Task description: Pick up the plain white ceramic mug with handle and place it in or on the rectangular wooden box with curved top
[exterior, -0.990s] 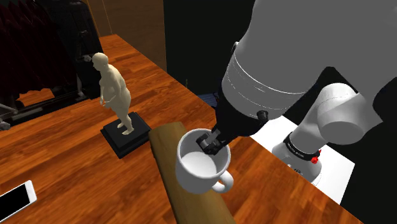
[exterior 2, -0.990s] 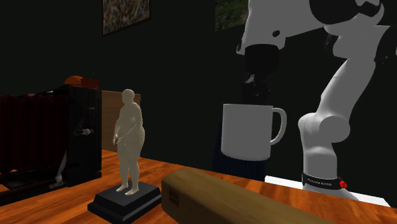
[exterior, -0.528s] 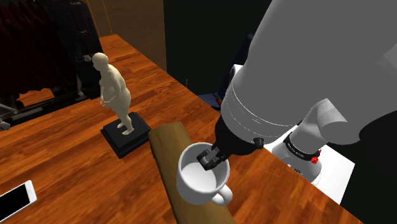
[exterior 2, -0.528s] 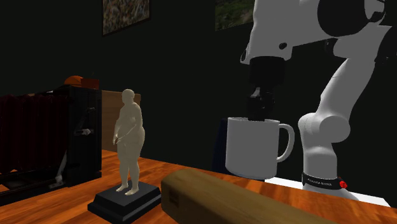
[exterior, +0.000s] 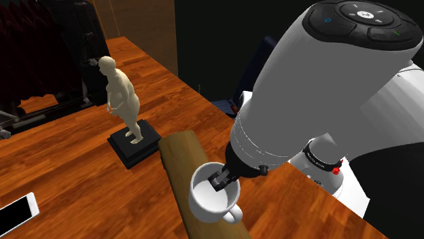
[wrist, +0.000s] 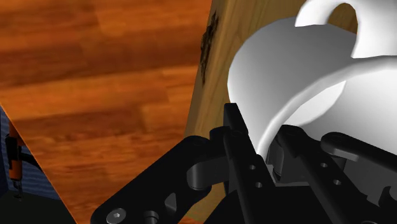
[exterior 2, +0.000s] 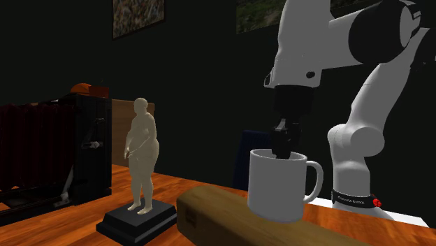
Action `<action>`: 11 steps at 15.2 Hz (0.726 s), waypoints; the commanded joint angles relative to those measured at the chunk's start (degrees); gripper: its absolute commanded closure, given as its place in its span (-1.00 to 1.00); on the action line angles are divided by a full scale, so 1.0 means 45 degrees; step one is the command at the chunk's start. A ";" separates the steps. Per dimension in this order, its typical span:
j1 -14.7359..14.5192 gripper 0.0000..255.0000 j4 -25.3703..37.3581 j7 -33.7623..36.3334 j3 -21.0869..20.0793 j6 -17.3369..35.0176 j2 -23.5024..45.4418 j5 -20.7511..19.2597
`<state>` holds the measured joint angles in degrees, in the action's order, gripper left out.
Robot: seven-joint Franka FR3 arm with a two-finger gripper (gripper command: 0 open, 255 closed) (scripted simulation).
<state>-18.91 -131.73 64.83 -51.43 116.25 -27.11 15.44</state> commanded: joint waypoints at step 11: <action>0.0095 -1.00 -0.0359 0.0125 -0.0298 0.0599 0.0231 -0.0028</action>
<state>-18.49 -133.34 65.37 -52.72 118.94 -26.13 15.32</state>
